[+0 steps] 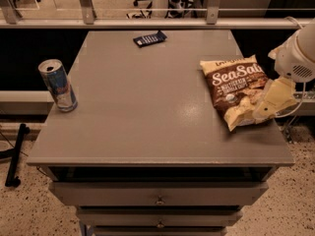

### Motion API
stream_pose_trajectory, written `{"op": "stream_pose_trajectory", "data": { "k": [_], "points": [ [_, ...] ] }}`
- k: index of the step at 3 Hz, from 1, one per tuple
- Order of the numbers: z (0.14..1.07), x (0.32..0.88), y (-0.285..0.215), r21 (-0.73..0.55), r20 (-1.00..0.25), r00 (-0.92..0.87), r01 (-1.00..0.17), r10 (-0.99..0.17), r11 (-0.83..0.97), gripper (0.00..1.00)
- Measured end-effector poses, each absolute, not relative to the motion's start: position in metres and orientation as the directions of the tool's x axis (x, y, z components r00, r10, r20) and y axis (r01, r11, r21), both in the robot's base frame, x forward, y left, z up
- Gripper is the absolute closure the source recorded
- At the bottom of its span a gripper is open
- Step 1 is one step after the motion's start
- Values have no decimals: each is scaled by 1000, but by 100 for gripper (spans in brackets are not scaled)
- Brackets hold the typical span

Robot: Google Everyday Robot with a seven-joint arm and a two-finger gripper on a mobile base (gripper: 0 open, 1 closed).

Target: Move brown chip bag near rxbar blueberry

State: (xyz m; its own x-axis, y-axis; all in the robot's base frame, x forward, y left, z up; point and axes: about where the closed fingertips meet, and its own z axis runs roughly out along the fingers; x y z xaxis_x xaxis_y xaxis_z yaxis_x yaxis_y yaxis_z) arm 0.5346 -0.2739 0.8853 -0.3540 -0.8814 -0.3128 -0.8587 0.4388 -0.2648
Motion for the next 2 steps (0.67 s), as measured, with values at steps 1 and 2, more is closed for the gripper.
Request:
{"op": "stream_pose_trajectory", "data": {
  "k": [1, 2],
  "points": [
    [871, 535, -276, -235, -320, -380, -856, -868, 461, 18],
    [867, 536, -277, -225, -330, -390, -852, -860, 473, 41]
  ]
}}
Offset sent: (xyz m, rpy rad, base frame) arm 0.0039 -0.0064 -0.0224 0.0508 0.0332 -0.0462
